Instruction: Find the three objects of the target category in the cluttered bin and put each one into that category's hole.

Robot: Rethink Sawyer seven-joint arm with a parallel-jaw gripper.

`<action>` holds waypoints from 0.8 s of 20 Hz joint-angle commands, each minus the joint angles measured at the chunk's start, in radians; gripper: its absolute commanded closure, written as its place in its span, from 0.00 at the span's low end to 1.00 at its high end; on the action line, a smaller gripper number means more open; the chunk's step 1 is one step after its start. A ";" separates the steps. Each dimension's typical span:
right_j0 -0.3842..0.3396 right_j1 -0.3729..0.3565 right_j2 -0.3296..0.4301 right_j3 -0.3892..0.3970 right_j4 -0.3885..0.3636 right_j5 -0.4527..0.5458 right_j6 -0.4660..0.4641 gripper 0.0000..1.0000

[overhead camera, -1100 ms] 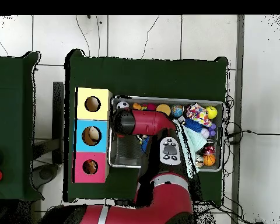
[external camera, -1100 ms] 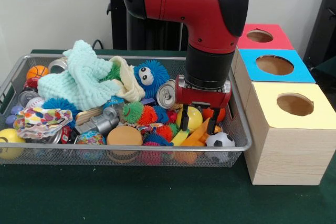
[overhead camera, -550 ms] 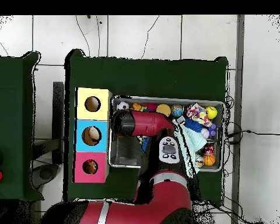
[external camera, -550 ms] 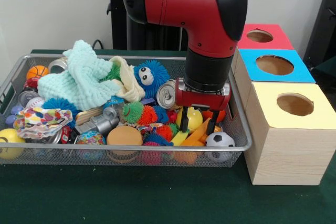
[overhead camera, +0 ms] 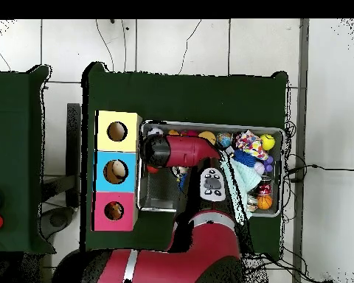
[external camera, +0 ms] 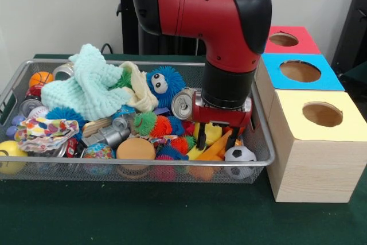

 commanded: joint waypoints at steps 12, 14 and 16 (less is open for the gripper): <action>-0.050 0.430 0.159 -0.678 -0.092 0.047 -0.061 0.00; -0.048 0.431 0.161 -0.687 -0.104 0.053 -0.062 0.00; -0.050 0.431 0.172 -0.692 -0.114 0.054 -0.070 0.00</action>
